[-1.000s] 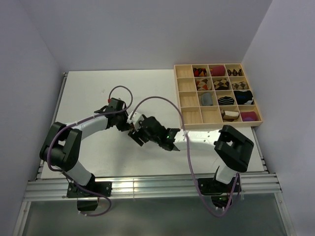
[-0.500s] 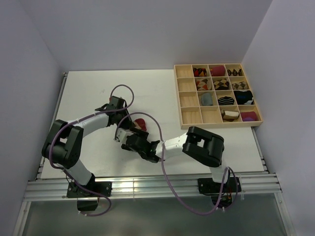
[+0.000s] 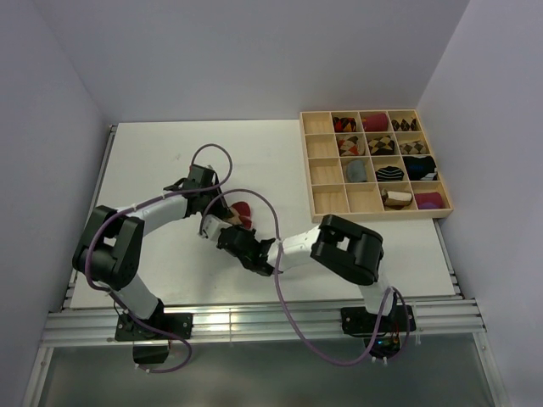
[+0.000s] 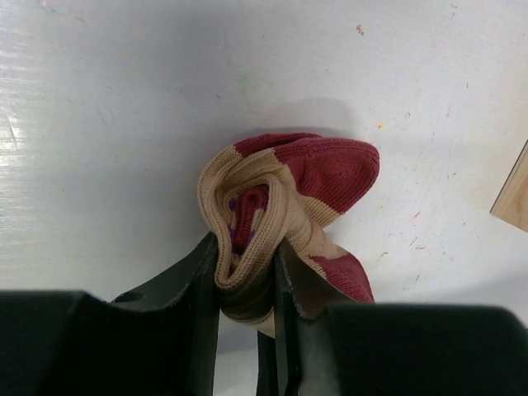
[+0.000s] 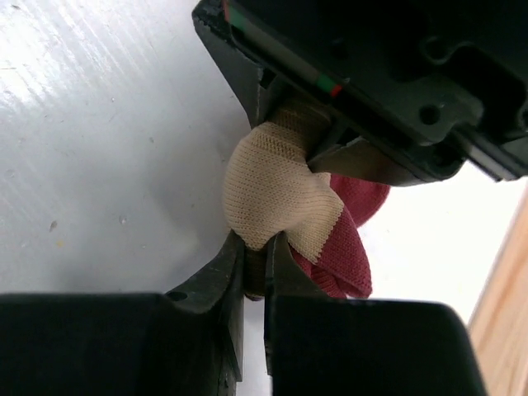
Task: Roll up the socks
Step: Roll the sock at the center of the board.
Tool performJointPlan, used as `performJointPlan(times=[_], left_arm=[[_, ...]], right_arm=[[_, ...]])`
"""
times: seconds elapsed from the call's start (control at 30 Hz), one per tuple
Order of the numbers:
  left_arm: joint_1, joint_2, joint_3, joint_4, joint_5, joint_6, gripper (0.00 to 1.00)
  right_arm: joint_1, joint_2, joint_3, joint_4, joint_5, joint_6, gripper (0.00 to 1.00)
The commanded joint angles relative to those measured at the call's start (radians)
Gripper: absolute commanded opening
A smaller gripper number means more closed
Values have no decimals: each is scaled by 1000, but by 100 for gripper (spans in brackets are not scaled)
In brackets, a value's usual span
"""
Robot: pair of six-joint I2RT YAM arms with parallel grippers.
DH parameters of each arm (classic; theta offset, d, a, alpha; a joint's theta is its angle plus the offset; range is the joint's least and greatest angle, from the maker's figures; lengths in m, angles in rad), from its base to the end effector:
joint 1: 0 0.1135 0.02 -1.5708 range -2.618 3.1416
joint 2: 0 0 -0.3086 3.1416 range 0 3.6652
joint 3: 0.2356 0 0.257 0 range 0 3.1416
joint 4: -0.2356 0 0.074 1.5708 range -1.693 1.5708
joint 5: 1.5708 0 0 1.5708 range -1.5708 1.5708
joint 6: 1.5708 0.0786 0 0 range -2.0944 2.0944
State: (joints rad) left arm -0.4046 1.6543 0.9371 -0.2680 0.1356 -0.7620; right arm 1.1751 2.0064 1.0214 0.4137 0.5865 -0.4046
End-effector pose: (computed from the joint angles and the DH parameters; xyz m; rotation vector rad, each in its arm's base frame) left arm 0.3244 -0.1505 0.1754 -0.4198 2.6309 -0.5932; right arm 0.2158 0.4037 0.1428 -1.1967 1.6537 -0.1504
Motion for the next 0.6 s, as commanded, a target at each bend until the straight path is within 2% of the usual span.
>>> performJointPlan(times=[0.0, 0.03, 0.1, 0.13, 0.2, 0.3, 0.47, 0.57], left_arm=[[-8, 10, -24, -50, 48, 43, 30], [-8, -13, -33, -39, 47, 36, 40], [-7, -42, -47, 2, 41, 26, 52], [-4, -77, -64, 19, 41, 14, 65], [1, -132, -81, 42, 35, -2, 74], [19, -188, -118, 90, 25, -33, 79], [46, -309, -193, 159, 9, -83, 80], [49, -361, -259, 229, 28, -118, 80]], right_arm=[[-67, -35, 8, -137, -152, 88, 0], [-78, -63, 8, -159, -186, 102, 0], [-113, -96, 3, -214, -255, 151, 0], [-127, -133, -1, -228, -339, 165, 0], [-172, -162, -3, -274, -416, 207, 0], [-210, -204, 8, -335, -540, 240, 0], [-304, -232, 52, -406, -850, 323, 0], [-357, -195, 103, -464, -962, 364, 0]])
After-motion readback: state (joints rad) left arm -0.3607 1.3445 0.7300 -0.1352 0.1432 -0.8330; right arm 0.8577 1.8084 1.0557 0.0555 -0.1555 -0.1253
